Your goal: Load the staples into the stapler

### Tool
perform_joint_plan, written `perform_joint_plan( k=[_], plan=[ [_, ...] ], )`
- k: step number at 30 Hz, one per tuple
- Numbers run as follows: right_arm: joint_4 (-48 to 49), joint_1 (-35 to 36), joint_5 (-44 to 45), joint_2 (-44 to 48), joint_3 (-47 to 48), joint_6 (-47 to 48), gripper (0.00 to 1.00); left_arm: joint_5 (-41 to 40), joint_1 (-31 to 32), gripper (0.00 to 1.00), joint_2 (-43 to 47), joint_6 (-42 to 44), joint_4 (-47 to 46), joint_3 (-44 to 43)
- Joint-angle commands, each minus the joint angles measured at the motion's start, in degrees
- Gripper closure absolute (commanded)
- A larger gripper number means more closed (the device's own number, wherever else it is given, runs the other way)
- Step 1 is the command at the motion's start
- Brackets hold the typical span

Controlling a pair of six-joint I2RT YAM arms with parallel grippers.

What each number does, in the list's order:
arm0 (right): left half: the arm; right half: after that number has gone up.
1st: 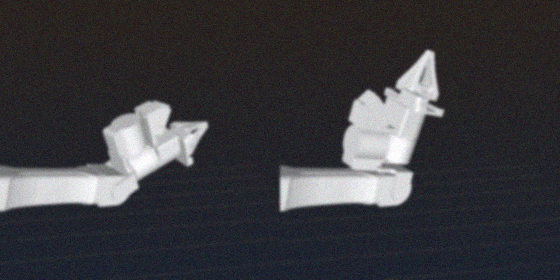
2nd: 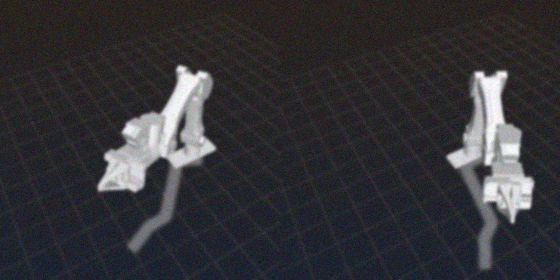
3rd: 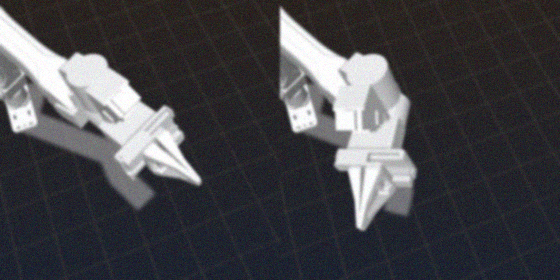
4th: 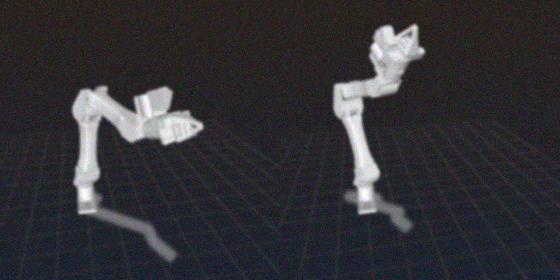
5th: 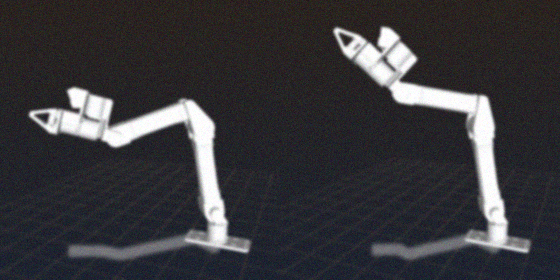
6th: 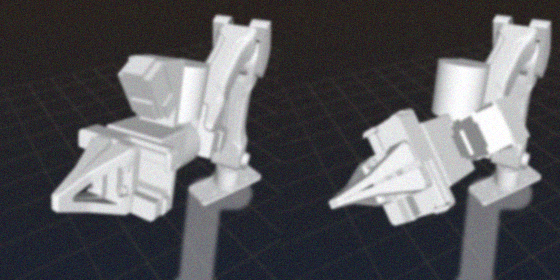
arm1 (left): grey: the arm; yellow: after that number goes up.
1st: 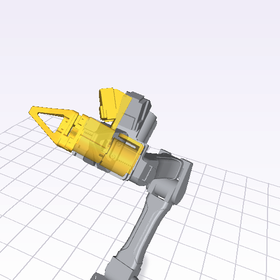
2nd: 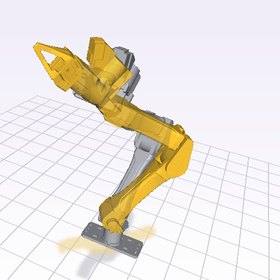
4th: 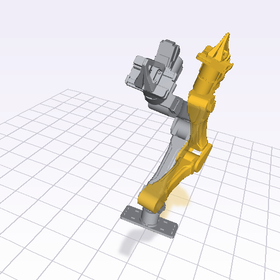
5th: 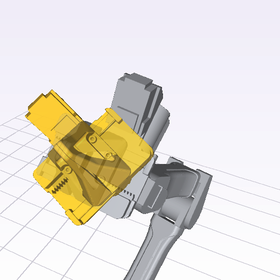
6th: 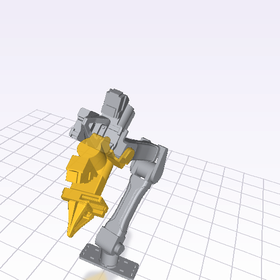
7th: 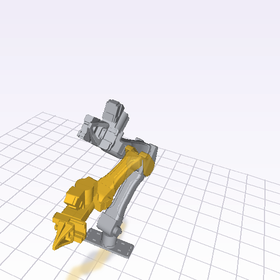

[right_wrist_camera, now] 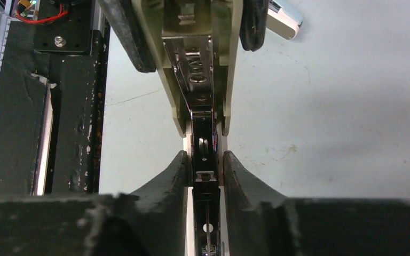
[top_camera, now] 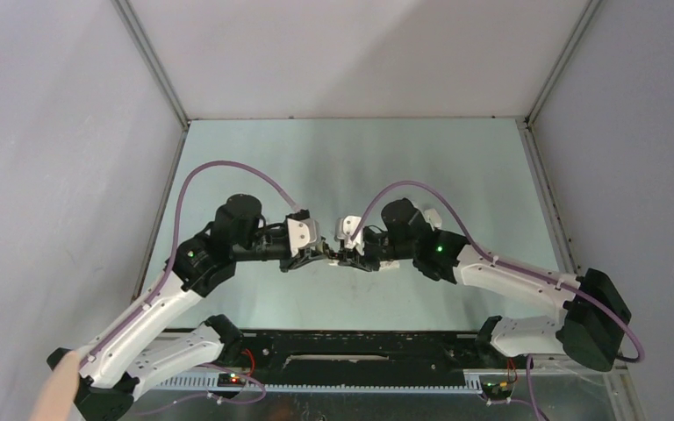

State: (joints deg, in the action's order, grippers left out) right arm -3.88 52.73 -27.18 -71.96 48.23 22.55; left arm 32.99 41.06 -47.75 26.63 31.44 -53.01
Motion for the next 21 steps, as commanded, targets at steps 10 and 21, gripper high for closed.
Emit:
perform_joint_plan(
  k=[10, 21],
  plan=[
    [-0.1, -5.4, 2.2, -4.8, 5.0, -1.4, 0.97, -9.9, -6.2, 0.27, 6.1, -6.2, -11.8, 5.2],
    [0.2, -9.7, 21.5, -25.8, 17.0, -12.9, 0.97, -35.2, -16.8, 0.00, 8.9, -21.4, -22.8, 7.4]
  ],
)
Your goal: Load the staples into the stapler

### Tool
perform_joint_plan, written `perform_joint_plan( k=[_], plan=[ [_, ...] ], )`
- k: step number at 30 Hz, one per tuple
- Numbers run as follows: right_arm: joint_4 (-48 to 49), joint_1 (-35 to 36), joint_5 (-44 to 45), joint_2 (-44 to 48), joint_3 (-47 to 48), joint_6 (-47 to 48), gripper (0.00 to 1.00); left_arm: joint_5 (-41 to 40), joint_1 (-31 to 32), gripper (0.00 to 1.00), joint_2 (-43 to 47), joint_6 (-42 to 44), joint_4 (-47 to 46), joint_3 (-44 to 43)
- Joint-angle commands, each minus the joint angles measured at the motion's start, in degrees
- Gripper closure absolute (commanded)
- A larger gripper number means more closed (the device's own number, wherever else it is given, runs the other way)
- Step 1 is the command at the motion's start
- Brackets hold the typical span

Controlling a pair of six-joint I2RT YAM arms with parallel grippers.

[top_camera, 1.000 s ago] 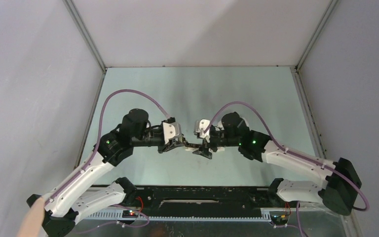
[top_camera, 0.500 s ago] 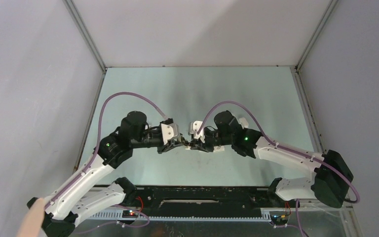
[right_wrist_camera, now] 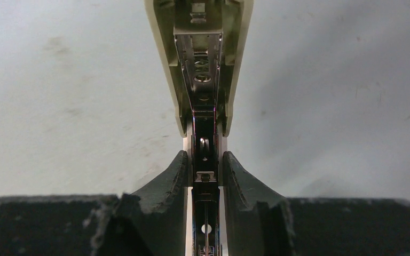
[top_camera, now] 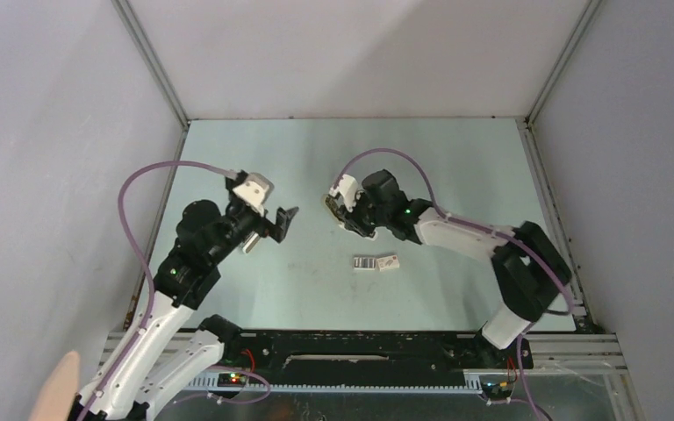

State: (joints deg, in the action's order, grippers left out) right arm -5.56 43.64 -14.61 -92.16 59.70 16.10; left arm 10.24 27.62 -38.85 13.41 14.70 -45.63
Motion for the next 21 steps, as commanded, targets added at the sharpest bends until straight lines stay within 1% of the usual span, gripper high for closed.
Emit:
perform_joint_plan(
  k=[1, 3, 5, 7, 9, 11, 14, 21],
  plan=[
    [2.7, -0.7, 10.1, -7.5, 6.2, -7.6, 0.97, -14.9, -4.2, 0.00, -0.5, -10.3, -6.1, -0.1],
    [4.8, -1.1, 12.6, -10.3, 6.9, -9.8, 0.96, -19.7, -5.8, 0.00, -1.5, -12.8, -5.3, -0.8],
    [8.0, -1.1, 14.3, -12.8, 7.0, -11.7, 0.95, -22.3, -7.0, 0.00, -2.9, -14.8, -3.7, -2.1],
    [9.9, -1.3, 14.6, -14.5, 7.0, -13.1, 0.93, -22.6, -8.3, 0.00, -4.2, -16.7, -2.2, -3.3],
    [11.3, -1.4, 16.5, -16.2, 6.9, -14.6, 0.90, -21.8, -9.0, 0.00, -5.3, -17.7, -1.7, -3.8],
    [12.2, -1.5, 16.4, -17.8, 7.0, -15.8, 0.86, -22.5, -9.2, 0.00, -6.2, -18.5, -1.3, -4.2],
    [12.9, -1.8, 15.4, -19.3, 6.9, -17.4, 0.79, -24.2, -9.4, 0.00, -7.1, -19.1, -0.2, -4.8],
    [10.9, -1.7, 15.5, -18.6, 7.0, -18.4, 0.52, -26.0, -10.2, 0.00, -8.8, -19.6, 1.0, -5.5]
  ],
)
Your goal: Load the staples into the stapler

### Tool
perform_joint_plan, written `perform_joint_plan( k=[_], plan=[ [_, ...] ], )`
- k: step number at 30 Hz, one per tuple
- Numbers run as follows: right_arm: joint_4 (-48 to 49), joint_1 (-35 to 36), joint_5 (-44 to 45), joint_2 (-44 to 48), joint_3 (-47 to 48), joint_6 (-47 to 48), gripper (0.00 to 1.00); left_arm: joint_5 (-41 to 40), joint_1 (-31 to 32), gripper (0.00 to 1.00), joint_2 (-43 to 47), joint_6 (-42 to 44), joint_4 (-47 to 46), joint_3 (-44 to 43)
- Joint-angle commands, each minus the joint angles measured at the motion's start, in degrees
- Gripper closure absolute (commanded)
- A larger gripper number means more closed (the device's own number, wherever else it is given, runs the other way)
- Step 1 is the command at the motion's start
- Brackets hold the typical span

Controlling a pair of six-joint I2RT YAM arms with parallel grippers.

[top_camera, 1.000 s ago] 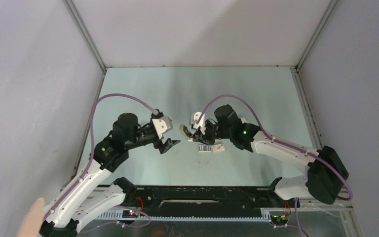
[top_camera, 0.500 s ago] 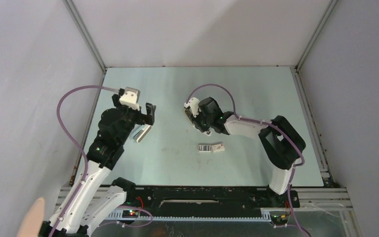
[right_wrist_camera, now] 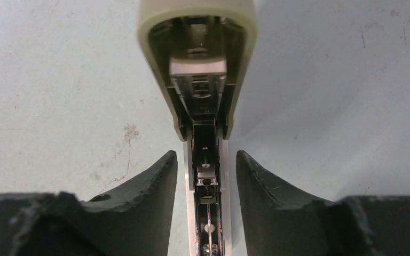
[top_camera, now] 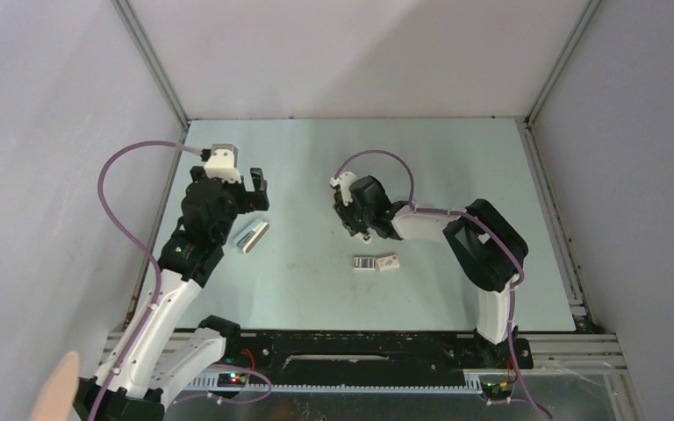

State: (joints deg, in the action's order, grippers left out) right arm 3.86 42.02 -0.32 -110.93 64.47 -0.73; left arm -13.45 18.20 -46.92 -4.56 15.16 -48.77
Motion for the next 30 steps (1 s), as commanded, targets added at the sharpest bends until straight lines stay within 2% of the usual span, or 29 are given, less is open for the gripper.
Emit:
perform_joint_plan(
  k=[1, 4, 6, 10, 13, 18, 22, 30],
  plan=[
    [0.7, -0.1, 1.3, 0.8, 2.2, -1.6, 0.48, -2.3, -1.0, 0.00, -1.1, -1.9, 1.1, -2.7],
    [-0.3, -0.1, 2.1, 4.8, 0.3, -2.3, 0.38, -2.4, -1.4, 0.00, -2.8, -3.4, 3.5, -4.3],
    [-0.4, -0.2, 2.4, 8.5, -1.9, -3.1, 0.35, -3.4, -1.6, 0.00, -4.8, -4.4, 6.3, -6.2],
    [-0.6, -0.4, 3.4, 18.1, -7.8, -4.8, 0.32, -5.2, -2.8, 0.00, -8.1, -8.2, 12.2, -9.5],
    [-0.2, -0.5, 5.2, 26.2, -13.1, -5.6, 0.31, -4.6, -5.0, 0.00, -9.2, -13.7, 13.7, -8.0],
    [2.0, -1.0, 10.3, 40.1, -23.0, -7.2, 0.28, 1.4, -9.9, 0.00, -10.6, -22.1, 10.5, -0.9],
    [3.8, -2.1, 10.6, 49.1, -28.2, -8.2, 0.26, 2.1, -13.1, 0.01, -14.2, -25.2, 6.7, 3.4],
    [2.8, -5.0, 13.5, 57.5, -32.3, -8.6, 0.25, 5.5, -13.6, 0.09, -25.1, -28.7, 2.7, 7.3]
  ],
)
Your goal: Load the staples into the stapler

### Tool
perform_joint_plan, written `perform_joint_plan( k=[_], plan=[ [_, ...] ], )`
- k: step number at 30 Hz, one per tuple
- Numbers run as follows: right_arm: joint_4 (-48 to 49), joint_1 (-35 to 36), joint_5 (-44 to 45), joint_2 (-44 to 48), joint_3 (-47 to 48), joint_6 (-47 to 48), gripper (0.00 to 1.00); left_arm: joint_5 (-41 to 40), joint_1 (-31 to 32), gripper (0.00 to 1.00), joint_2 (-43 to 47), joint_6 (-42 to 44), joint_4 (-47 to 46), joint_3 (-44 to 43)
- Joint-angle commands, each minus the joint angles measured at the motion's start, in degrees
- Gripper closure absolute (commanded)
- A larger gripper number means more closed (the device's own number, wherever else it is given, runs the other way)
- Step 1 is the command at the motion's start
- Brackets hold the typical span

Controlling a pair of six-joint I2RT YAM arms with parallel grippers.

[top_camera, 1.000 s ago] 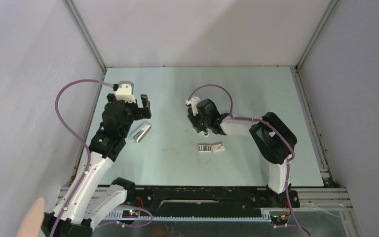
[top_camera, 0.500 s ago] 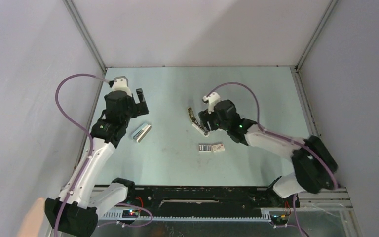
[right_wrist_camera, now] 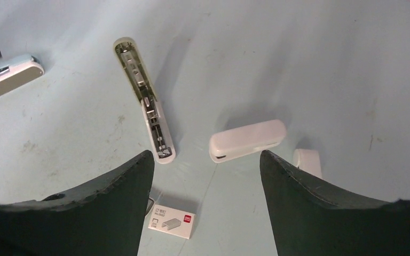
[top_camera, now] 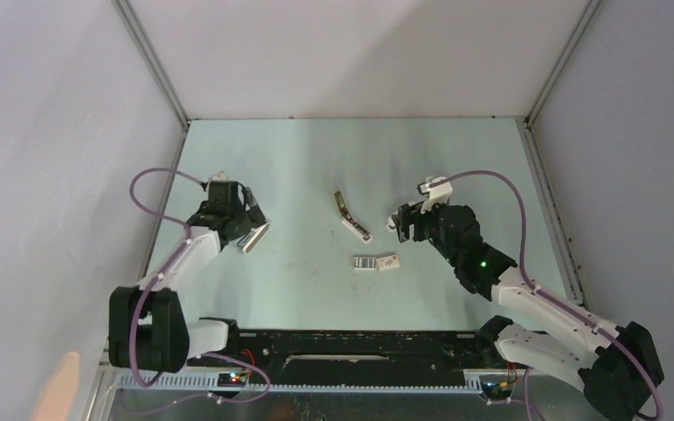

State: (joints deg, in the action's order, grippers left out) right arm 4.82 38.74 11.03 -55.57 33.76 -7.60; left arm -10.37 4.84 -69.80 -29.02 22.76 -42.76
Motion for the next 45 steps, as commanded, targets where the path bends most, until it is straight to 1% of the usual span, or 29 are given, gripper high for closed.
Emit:
perform_joint_plan(
  k=[1, 5, 11, 13, 16, 19, 20, 21, 22, 24, 26, 28, 32, 37, 45],
  plan=[
    [1.7, -2.2, 1.3, 2.3, -1.8, -2.2, 0.25, 2.6, -0.2, 0.09, -2.9, -5.0, -5.8, 2.0],
    [1.1, -3.8, -0.1, 2.5, -1.9, -3.5, 0.25, 3.6, -0.3, 0.12, -4.5, -7.7, -7.8, 3.9],
    [2.2, -2.9, 1.1, 2.9, -2.6, -2.9, 0.26, 15.4, 0.9, 0.26, -7.9, -11.4, -11.3, 4.6],
    [2.5, -2.1, 1.8, 2.8, -2.6, -2.4, 0.25, 15.8, 3.4, 0.27, -8.3, -12.5, -11.7, 4.1],
    [3.0, -1.7, 2.0, 2.7, -2.9, -2.2, 0.26, 14.1, 8.7, 0.26, -8.1, -12.6, -10.7, 2.2],
    [2.9, -1.7, 2.3, 2.5, -2.8, -2.2, 0.26, 11.9, 11.1, 0.25, -7.3, -12.3, -8.4, 0.1],
    [3.0, -1.7, 2.3, 2.4, -2.8, -2.2, 0.26, 9.5, 11.4, 0.26, -6.7, -11.8, -6.9, -0.5],
    [3.1, -1.7, 2.1, 2.2, -2.8, -2.2, 0.26, 4.8, 11.7, 0.28, -5.7, -11.3, -5.3, -0.9],
    [3.1, -1.7, 2.0, 2.1, -2.8, -2.2, 0.26, 1.5, 11.8, 0.33, -4.4, -10.8, -4.2, -0.9],
    [3.2, -1.8, 1.7, 1.9, -2.8, -2.2, 0.26, -4.4, 11.9, 0.37, -1.7, -10.1, -2.7, 0.4],
    [3.4, -2.0, 1.2, 1.4, -2.8, -2.2, 0.26, -8.4, 11.9, 0.40, 0.6, -9.1, -2.3, 1.7],
    [3.6, -2.0, 0.7, 0.9, -2.7, -2.2, 0.26, -10.3, 11.9, 0.40, 0.5, -7.8, -2.0, 2.2],
    [4.2, -2.2, -0.2, -0.5, -2.8, -2.4, 0.27, -10.4, 11.8, 0.41, -2.8, -7.3, -3.1, 2.4],
    [4.6, -2.5, -0.9, -1.9, -2.8, -2.4, 0.27, -9.3, 11.8, 0.52, -7.1, -7.2, -6.2, 2.4],
    [5.4, -2.7, -2.4, -3.3, -2.8, -2.0, 0.28, -7.8, 11.8, 0.52, -12.6, -7.0, -9.2, 2.0]
  ],
)
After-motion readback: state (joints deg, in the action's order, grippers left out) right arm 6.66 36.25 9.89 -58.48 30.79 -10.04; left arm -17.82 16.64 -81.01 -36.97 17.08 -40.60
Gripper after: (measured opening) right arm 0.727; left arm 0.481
